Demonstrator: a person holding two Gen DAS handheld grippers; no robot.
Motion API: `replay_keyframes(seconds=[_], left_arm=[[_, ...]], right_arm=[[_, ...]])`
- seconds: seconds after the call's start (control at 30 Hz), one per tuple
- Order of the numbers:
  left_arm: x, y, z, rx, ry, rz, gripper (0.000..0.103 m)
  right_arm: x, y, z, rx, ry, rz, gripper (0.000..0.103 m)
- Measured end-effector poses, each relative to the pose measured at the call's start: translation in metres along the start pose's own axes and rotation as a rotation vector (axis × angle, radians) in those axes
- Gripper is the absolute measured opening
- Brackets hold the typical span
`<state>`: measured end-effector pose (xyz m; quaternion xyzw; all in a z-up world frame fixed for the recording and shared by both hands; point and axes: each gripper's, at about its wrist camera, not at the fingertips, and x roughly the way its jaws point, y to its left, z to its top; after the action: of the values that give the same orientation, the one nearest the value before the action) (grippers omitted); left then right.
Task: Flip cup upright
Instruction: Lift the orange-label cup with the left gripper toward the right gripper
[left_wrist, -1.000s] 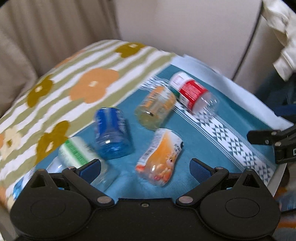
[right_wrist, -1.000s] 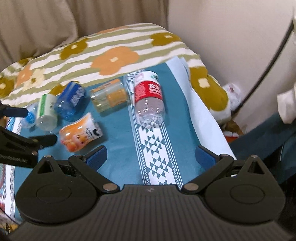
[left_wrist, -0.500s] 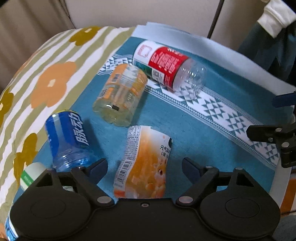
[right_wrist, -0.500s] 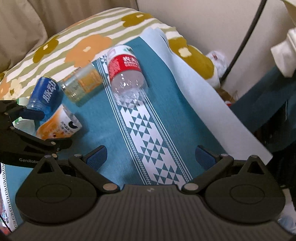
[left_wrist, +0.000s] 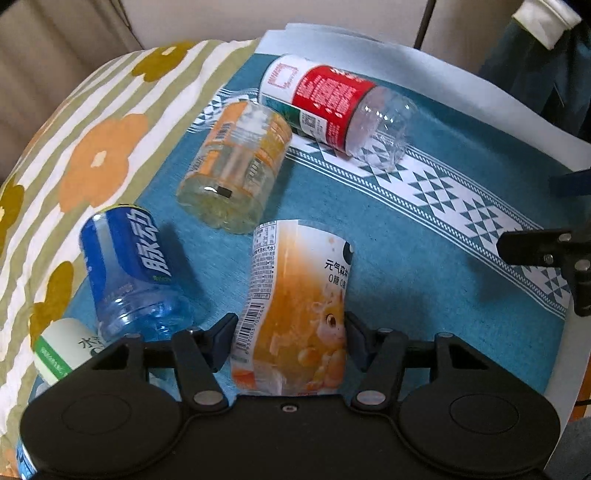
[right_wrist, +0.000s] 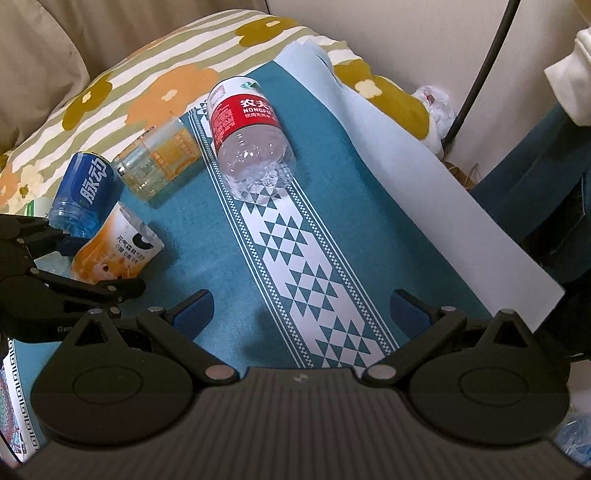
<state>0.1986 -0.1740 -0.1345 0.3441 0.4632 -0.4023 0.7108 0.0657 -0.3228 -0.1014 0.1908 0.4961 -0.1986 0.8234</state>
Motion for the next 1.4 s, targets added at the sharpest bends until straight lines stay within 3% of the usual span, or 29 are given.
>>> replay_keyframes(seconds=[0.33,0.7,1.03,1.4], left_arm=[[-0.044,0.0,-0.005,-0.19,-0.069,0.048,0.065],[-0.084,-0.023,-0.05,-0.567,-0.089,0.128,0.065],[-0.071,-0.046,-0.094,-0.872,-0.065,0.149,0.065],[-0.045,-0.06,-0.11,-0.993,-0.05,0.165,0.065]], right_arm=[[-0.022,-0.002,0.005,-0.064,-0.034,0.04,0.103],[-0.046,0.002,0.001,-0.251,-0.071,0.145,0.103],[-0.041,0.002,-0.017,-0.418,-0.049,0.197,0.103],[-0.031,-0.006,-0.031,-0.487,-0.009,0.195,0.103]])
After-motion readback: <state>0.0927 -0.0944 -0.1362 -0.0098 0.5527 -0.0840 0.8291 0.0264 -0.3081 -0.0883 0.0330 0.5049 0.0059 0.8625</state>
